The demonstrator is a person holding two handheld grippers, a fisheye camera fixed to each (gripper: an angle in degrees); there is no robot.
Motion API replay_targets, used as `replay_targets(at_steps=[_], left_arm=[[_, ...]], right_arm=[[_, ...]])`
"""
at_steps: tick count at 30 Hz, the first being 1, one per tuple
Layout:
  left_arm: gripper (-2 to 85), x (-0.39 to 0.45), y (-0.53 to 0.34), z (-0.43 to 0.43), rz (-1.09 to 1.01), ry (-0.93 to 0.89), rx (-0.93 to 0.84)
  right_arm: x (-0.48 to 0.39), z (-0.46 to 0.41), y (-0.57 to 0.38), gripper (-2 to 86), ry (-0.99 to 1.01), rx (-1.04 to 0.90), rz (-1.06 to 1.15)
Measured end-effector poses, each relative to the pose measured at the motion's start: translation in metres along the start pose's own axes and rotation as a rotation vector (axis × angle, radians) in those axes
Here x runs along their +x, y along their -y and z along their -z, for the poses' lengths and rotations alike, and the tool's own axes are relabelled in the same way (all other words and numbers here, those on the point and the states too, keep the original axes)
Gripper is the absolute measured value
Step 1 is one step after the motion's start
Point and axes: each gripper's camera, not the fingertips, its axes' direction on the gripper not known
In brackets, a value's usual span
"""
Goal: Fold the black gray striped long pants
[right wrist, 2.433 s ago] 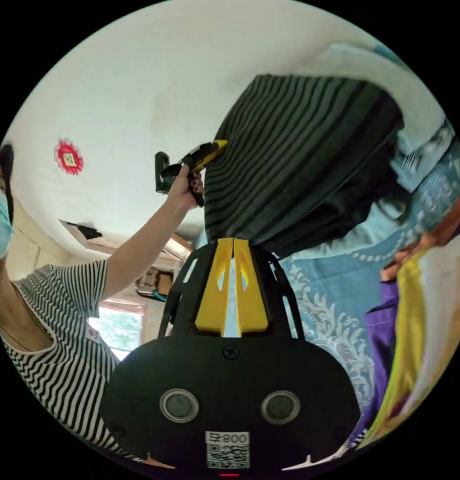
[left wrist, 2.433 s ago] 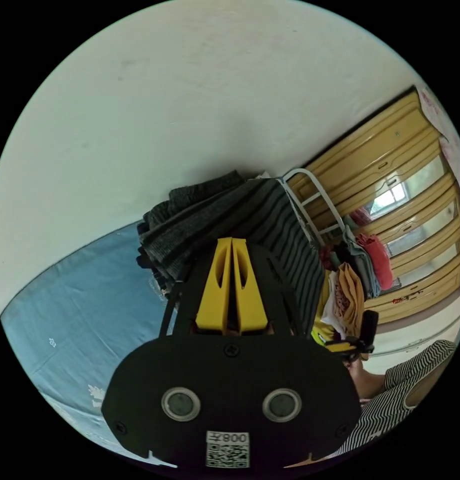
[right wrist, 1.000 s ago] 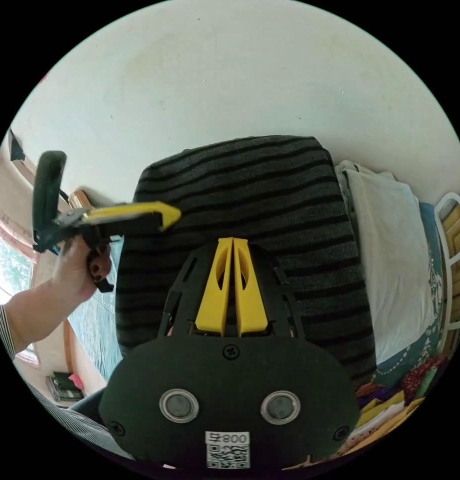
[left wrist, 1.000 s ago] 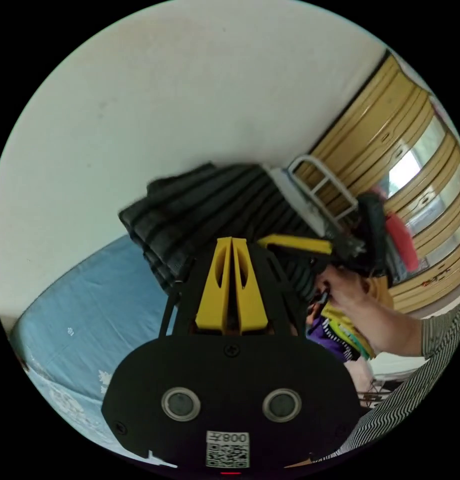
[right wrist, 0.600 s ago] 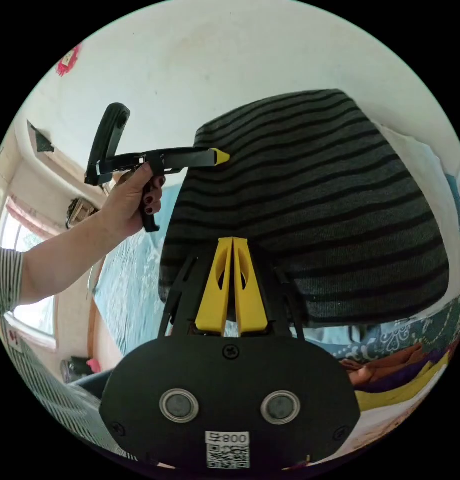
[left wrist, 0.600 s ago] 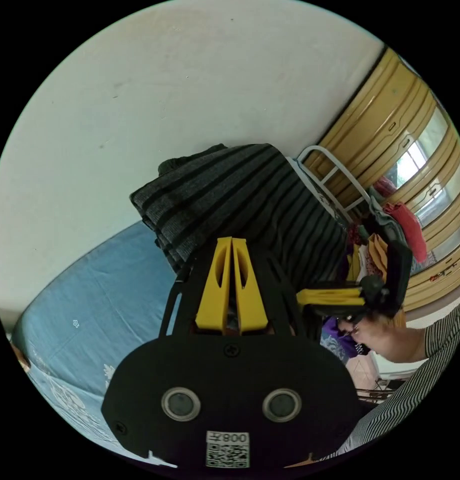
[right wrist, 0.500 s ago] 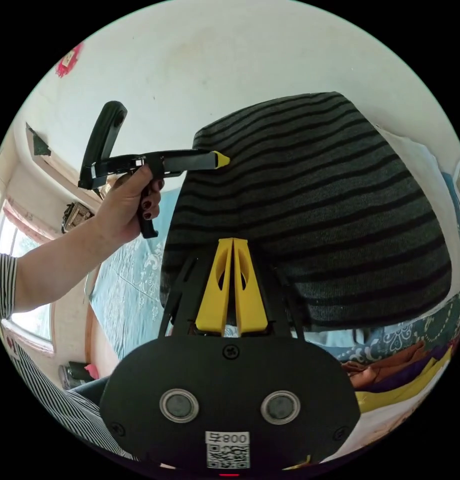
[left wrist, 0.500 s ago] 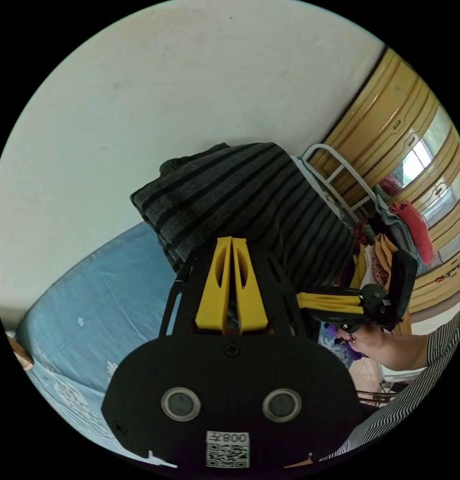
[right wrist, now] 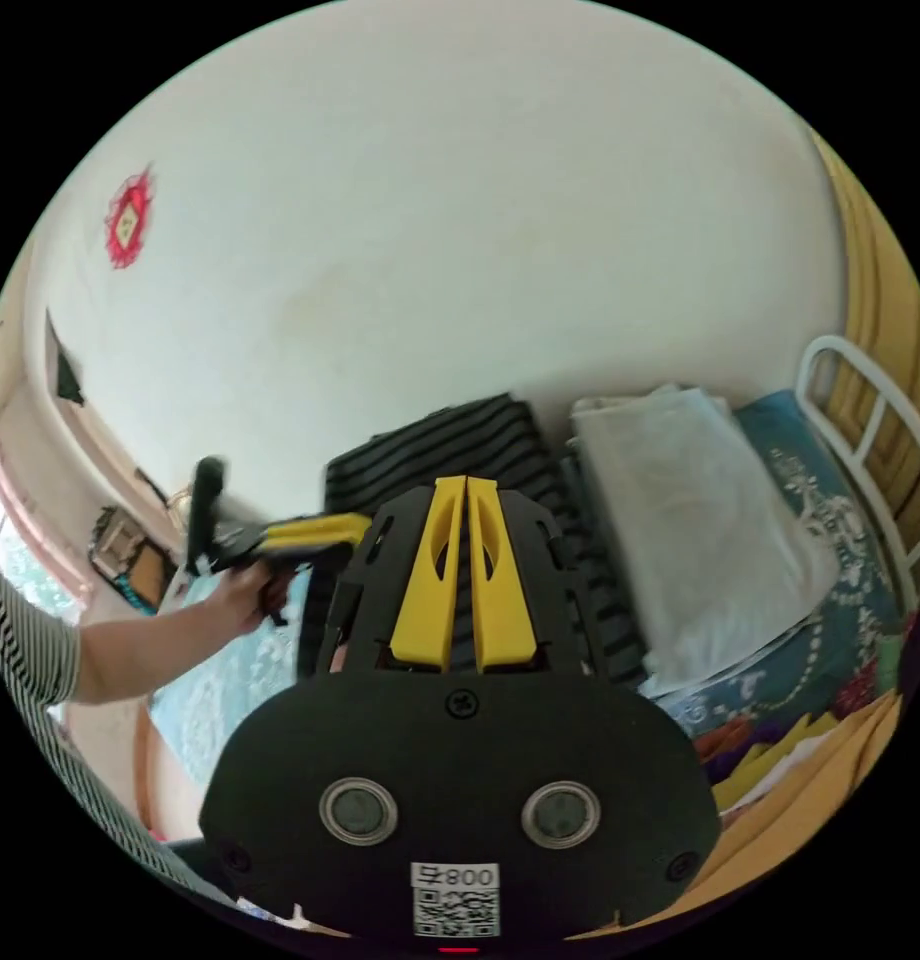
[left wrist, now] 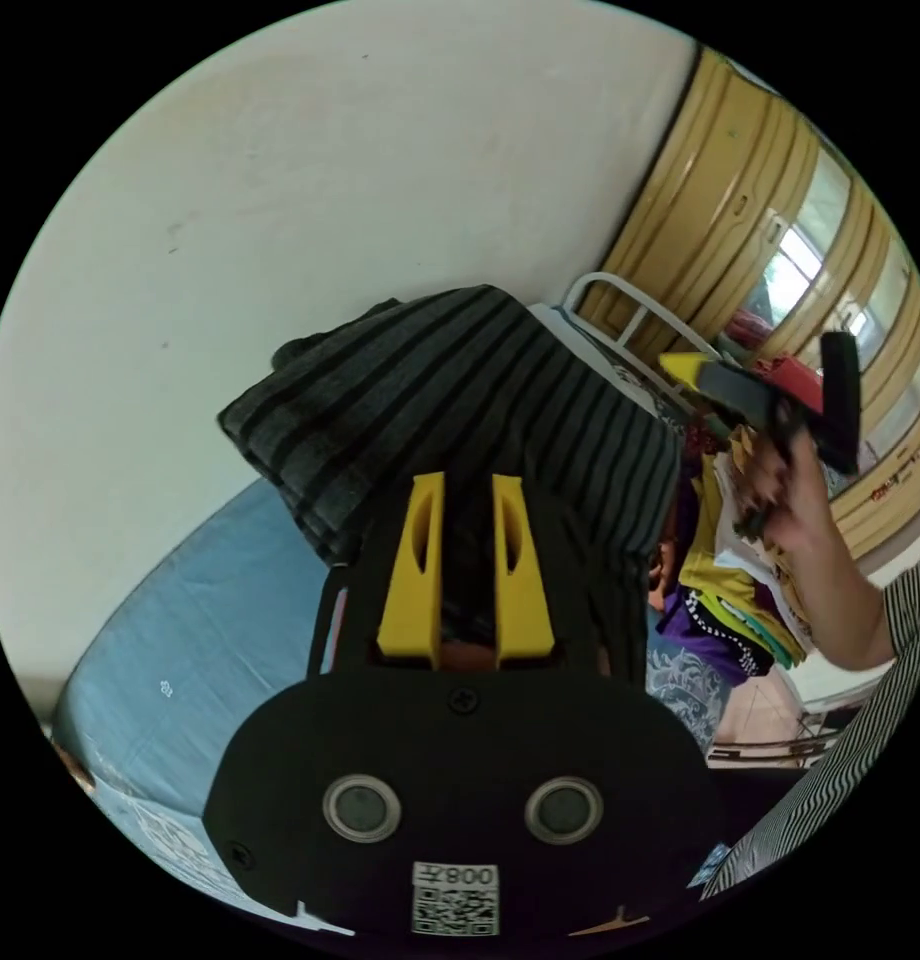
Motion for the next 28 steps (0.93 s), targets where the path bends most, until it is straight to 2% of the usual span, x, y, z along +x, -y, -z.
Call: replay_targets(at_steps=[2, 8, 13, 17, 19, 23, 28], left_arm=[[11.0, 0.005, -0.008, 0.000, -0.026, 0.003, 0.016], [12.1, 0.008, -0.037, 0.002, -0.009, 0.008, 0.044], [13.0, 0.018, -0.066, 0.001, -0.042, 0.061, 0.057], [12.1, 0.025, -0.088, 0.000, -0.048, 0.135, 0.062], [9.8, 0.025, -0.104, 0.000, -0.023, 0.188, 0.073], [4.0, 0.014, -0.131, 0.006, 0.047, 0.177, 0.109], [0.6, -0.007, -0.178, 0.027, 0.143, 0.028, 0.156]], right_arm=[[0.033, -0.015, 0.025, 4.3, -0.163, -0.012, -0.013], [0.086, -0.068, 0.069, 8.4, -0.274, -0.245, 0.011], [0.094, -0.087, 0.080, 9.6, -0.339, -0.303, 0.076], [0.107, -0.094, 0.077, 7.3, -0.451, -0.334, 0.107], [0.117, -0.087, 0.076, 6.6, -0.435, -0.339, 0.096], [0.145, -0.052, 0.074, 3.8, -0.361, -0.314, 0.028], [0.185, 0.021, 0.069, 2.6, -0.222, -0.176, -0.140]])
